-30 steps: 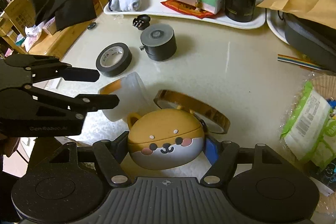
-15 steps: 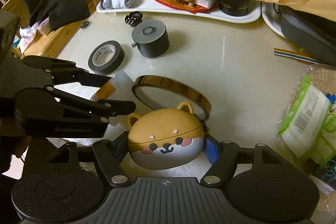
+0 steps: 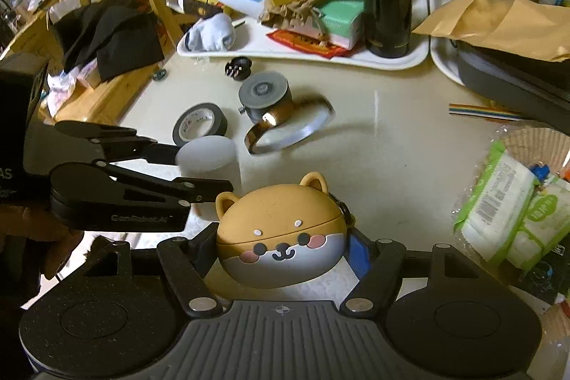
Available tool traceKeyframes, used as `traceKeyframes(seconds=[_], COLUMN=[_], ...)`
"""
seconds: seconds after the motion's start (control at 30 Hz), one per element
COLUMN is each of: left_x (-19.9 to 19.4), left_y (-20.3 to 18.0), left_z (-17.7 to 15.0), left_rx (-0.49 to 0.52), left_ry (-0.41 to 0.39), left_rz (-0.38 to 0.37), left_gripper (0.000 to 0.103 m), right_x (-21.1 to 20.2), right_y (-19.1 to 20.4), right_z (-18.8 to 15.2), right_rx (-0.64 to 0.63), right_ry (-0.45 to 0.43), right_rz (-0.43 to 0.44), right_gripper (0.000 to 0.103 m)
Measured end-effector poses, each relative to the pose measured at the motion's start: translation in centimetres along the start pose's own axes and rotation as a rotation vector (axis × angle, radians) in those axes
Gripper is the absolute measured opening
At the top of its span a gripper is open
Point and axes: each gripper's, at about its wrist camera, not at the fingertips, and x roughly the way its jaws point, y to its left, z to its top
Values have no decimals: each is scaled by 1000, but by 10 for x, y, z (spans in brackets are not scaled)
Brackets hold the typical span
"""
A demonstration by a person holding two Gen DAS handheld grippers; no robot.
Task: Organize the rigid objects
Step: 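Close the left tool on the white jar with orange label, then carry dog-face case with right tool while left tool carries white jar to box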
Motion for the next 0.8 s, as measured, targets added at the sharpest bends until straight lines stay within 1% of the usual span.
traceKeyframes(seconds=[0.5,0.8], left_x=[-51,-73], left_y=[-3,-9], left_z=[-5,-14], left_rx=[-29,-22], left_ry=[-107,-131], left_rz=[7,25], left_gripper=[52,52], right_x=[-21,-34], right_y=[7,15], right_z=[-8,-19], right_rx=[17,19], right_ry=[-46,-60], right_rz=[-9,-9], right_gripper=[74,74])
